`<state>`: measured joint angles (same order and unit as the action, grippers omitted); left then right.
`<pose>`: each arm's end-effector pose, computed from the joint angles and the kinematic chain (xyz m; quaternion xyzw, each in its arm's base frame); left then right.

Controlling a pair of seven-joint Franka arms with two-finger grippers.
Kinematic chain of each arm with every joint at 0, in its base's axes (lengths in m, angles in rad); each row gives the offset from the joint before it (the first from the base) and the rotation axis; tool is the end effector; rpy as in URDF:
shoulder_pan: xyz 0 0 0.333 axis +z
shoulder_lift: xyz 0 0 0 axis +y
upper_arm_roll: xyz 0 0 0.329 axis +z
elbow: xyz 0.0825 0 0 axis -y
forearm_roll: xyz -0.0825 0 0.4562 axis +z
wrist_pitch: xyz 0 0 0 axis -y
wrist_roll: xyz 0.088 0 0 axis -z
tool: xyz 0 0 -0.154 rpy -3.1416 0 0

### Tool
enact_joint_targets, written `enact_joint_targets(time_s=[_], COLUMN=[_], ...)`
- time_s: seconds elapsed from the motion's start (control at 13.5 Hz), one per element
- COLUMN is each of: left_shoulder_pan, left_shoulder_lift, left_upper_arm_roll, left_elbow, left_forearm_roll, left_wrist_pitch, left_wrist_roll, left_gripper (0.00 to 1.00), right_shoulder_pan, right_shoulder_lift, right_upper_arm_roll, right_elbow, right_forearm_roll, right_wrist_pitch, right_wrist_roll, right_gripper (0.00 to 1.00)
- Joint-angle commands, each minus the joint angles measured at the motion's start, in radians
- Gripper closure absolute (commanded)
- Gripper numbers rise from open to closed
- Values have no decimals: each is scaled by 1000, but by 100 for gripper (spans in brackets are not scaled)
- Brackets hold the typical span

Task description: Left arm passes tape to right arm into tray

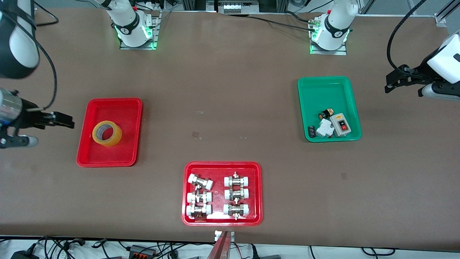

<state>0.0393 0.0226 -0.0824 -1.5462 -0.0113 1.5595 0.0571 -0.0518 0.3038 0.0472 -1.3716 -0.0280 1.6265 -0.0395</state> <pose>0.6319 -0.0285 0.5887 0.9987 -0.0501 -0.0046 0.0066 0.7197 -0.0114 0.4988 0.9995 0.0177 -0.0244 0.0063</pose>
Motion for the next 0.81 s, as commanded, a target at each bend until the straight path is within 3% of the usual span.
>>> enact_joint_targets(time_s=[0.0,0.59,0.74], left_shoulder_pan=[2,2,2], left_shoulder_lift=[-1,-1,-1], left_upper_arm_roll=[-3,-3,-3], left_elbow=[5,5,5], left_forearm_roll=[24,24,24], left_wrist_pitch=[-10,-10,-10], left_wrist_roll=[10,10,10], left_gripper=[0,0,0], right_shoulder_pan=[0,-8,15], right_shoulder_lift=[-40,-57,-70], right_upper_arm_roll=[-6,-16,-50], right_elbow=[9,28,28], right_forearm_roll=[-17,-12,-10], right_wrist_pitch=[-17,-22,2], right_wrist_roll=[21,21,16], right_gripper=[0,0,0])
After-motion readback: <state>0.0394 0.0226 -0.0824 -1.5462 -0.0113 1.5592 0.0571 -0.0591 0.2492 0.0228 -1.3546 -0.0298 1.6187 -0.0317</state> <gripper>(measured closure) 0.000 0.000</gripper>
